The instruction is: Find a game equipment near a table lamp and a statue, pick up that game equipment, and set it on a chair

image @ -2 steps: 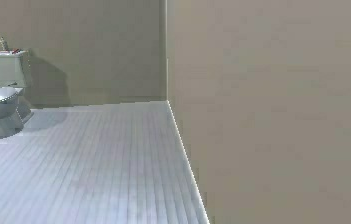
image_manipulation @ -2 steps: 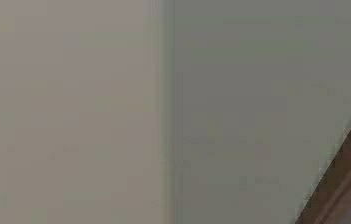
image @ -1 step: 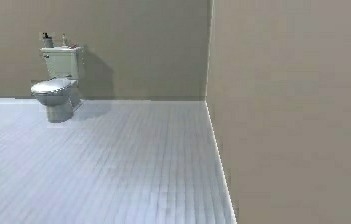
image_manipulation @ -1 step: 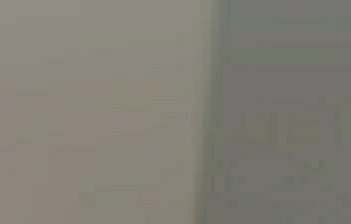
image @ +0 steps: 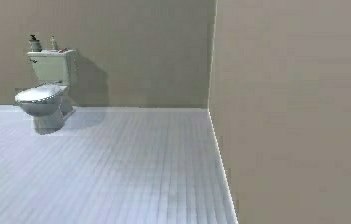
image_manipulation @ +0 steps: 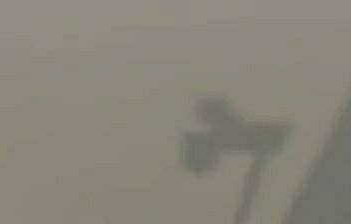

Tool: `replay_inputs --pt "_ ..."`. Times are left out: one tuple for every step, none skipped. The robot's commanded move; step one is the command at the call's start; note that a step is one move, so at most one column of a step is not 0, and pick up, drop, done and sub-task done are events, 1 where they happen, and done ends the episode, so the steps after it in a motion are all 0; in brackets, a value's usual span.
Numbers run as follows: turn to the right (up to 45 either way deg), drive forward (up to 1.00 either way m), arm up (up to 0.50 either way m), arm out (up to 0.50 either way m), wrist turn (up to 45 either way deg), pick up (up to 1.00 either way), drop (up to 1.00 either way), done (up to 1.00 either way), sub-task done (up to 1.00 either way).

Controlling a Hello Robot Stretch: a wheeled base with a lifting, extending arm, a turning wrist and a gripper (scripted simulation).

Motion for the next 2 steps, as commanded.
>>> replay_inputs --pt "-30.0 0.00 0.00 0.00 0.0 0.00 0.00 0.00 0.00" --pt "0.0 0.55 0.00 0.00 0.0 0.00 0.00 0.00 0.00"
